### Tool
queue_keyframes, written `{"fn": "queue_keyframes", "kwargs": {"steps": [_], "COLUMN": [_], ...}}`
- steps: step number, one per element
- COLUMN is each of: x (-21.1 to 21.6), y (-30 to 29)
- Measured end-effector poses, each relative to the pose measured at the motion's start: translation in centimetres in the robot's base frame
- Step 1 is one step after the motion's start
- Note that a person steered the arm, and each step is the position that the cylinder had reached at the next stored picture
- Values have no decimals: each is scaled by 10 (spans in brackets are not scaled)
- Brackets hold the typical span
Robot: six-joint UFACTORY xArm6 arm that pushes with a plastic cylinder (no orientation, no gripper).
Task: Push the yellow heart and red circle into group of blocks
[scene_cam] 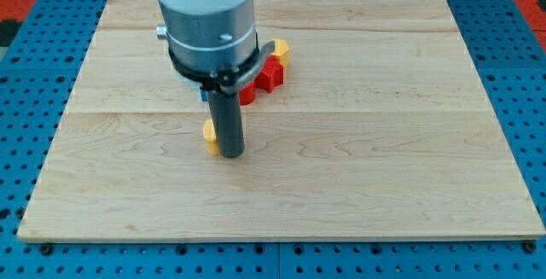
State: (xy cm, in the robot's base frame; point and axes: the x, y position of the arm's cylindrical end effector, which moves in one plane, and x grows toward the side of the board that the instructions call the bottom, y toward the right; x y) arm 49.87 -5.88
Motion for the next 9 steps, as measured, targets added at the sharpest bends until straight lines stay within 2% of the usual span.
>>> {"fn": "queue_keyframes", "kwargs": {"steps": [1, 3, 4, 6, 9], "x": [-29, -15, -26, -35, -69], "y": [-25, -69, -84, -50, -49]}}
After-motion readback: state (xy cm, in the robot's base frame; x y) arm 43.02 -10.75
